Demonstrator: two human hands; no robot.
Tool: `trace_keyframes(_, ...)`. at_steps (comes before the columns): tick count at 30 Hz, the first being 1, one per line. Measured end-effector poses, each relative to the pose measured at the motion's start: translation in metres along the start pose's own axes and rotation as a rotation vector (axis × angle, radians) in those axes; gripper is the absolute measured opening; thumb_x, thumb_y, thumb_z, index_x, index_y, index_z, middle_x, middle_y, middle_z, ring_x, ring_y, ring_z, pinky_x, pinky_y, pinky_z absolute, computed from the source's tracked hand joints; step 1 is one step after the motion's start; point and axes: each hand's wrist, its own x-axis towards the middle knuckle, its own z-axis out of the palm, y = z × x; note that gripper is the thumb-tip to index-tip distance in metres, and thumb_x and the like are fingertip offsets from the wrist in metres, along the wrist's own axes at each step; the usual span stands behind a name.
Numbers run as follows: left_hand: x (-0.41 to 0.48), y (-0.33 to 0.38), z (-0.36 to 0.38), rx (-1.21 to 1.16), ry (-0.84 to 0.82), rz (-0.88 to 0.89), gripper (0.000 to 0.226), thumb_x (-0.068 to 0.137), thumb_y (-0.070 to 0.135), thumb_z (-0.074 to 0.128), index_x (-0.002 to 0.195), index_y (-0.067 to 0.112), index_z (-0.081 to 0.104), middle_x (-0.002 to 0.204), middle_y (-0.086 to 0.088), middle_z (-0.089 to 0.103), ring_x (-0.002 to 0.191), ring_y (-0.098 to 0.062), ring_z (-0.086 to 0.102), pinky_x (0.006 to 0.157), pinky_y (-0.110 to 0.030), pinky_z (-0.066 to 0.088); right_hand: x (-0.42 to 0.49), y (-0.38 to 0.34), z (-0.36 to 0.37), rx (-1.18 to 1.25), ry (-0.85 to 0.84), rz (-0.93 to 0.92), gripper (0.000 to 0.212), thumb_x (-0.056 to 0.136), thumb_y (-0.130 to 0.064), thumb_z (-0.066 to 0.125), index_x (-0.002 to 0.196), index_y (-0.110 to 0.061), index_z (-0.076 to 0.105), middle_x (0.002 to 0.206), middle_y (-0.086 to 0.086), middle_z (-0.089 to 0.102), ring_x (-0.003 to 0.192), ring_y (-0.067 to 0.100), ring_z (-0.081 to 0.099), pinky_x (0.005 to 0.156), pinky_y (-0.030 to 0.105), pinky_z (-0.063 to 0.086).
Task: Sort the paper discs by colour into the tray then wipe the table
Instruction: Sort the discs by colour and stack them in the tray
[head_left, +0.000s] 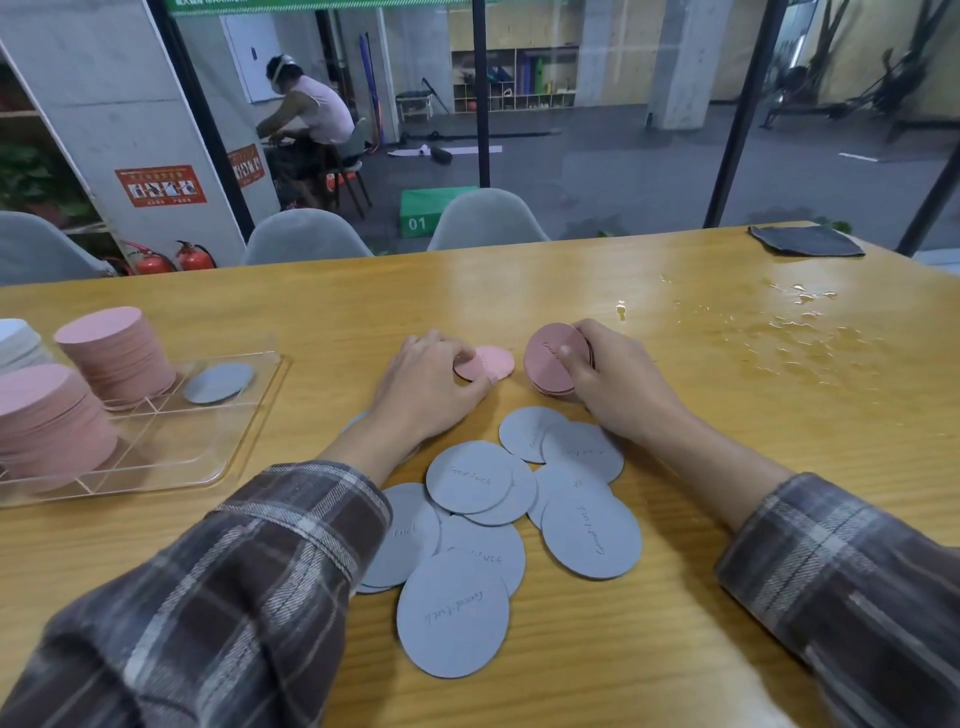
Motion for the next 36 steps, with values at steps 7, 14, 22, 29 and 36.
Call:
trace_keyframes(7, -0.006, 0.003, -0.006, -0.181, 0.018, 0.038, 0.029, 0.084, 0.045, 0.082, 0.104, 0.025, 0.075, 0.105, 0.006, 0.067, 0.094, -0.010, 0.061, 0.083, -0.032, 0.052, 0.000, 0.000, -0.002, -0.006, 0.031, 0.002, 0.029, 0.107, -0.024, 0.047, 0.126, -0.007, 0.060, 0.110, 0.011, 0.070, 0.105, 0.033, 0.057, 0.086, 0.041, 0.046)
trace_keyframes(14, -0.002, 0.002, -0.011, -0.567, -0.012, -0.043, 0.017, 0.087, 0.016, 0.084, 0.103, 0.019, 0.081, 0.091, -0.001, 0.078, 0.075, -0.011, 0.066, 0.078, -0.026, 0.057, 0.000, 0.000, -0.001, 0.011, 0.011, 0.015, 0.026, 0.109, -0.020, 0.039, 0.113, -0.007, 0.061, 0.086, 0.005, 0.065, 0.093, 0.035, 0.060, 0.075, 0.039, 0.046)
trace_keyframes(22, -0.006, 0.017, -0.007, -0.817, -0.016, -0.109, 0.017, 0.090, 0.012, 0.081, 0.105, 0.007, 0.074, 0.093, -0.012, 0.076, 0.072, -0.016, 0.072, 0.076, -0.030, 0.063, -0.006, -0.013, 0.000, 0.186, -0.063, -0.030, 0.028, 0.111, -0.023, 0.034, 0.110, -0.018, 0.062, 0.067, -0.011, 0.054, 0.053, -0.001, 0.053, 0.054, 0.018, 0.041)
trace_keyframes(29, -0.008, 0.019, -0.006, -0.677, 0.035, -0.070, 0.026, 0.089, 0.028, 0.082, 0.114, 0.023, 0.077, 0.096, 0.000, 0.077, 0.080, -0.022, 0.075, 0.077, -0.031, 0.063, -0.006, -0.014, 0.004, 0.066, -0.125, -0.137, 0.020, 0.108, -0.023, 0.045, 0.120, -0.013, 0.058, 0.084, -0.006, 0.063, 0.073, 0.008, 0.057, 0.060, 0.020, 0.039)
trace_keyframes(36, -0.015, 0.019, -0.011, -0.570, 0.094, 0.072, 0.021, 0.094, 0.017, 0.076, 0.114, 0.021, 0.081, 0.106, 0.011, 0.079, 0.095, 0.007, 0.071, 0.086, -0.014, 0.055, -0.005, -0.012, 0.005, 0.020, -0.174, -0.155, 0.026, 0.109, -0.019, 0.041, 0.134, -0.016, 0.049, 0.116, 0.008, 0.068, 0.106, 0.027, 0.062, 0.093, 0.042, 0.049)
